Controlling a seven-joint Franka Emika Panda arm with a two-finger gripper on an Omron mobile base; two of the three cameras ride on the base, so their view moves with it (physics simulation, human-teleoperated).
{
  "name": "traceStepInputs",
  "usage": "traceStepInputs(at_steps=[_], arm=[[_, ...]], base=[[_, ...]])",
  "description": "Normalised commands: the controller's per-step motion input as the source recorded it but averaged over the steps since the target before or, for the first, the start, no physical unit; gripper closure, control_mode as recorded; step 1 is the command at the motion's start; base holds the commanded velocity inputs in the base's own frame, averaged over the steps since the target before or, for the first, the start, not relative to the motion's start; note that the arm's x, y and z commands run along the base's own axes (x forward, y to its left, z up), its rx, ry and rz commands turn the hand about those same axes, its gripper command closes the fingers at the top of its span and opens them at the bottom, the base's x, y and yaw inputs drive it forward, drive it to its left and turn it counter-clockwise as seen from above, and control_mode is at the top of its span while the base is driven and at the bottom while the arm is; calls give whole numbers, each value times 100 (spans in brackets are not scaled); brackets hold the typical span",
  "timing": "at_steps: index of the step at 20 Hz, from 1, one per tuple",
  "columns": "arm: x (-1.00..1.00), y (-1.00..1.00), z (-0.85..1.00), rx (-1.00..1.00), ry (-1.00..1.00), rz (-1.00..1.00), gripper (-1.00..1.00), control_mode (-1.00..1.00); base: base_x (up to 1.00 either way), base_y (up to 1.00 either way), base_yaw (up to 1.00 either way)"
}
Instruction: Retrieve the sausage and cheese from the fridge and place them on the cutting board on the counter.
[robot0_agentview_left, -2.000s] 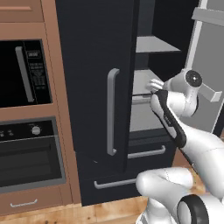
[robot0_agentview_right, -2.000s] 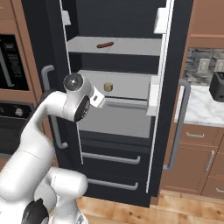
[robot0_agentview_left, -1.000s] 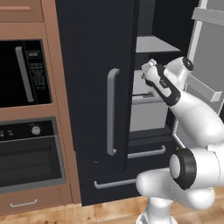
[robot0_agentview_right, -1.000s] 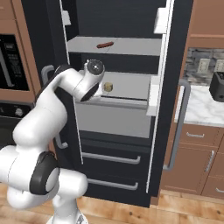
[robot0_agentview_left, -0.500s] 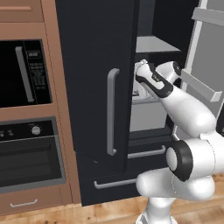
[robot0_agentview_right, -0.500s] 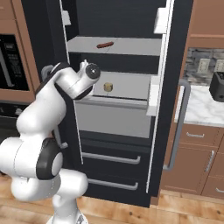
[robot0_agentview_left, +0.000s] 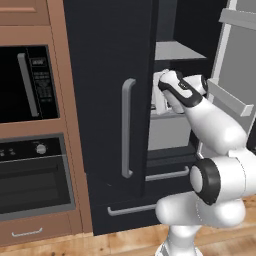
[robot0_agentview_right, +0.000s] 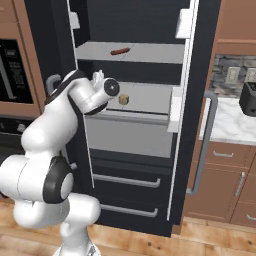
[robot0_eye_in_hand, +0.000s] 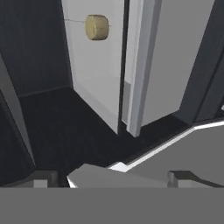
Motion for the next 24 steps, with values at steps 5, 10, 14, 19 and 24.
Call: traceStepInputs(at_steps=[5,10,14,19,24], arm=[[-48,63,0,7,0,1,-100,-100],[-48,91,0,1,0,1,-100,-100],[-44,95,0,0,0,0,-100,-100],[-41,97,0,0,0,0,-100,-100],[-16,83,0,0,0,0,-100,-100]], base=[[0,0,0],[0,0,0],[0,0,0],[0,0,0],[0,0,0]])
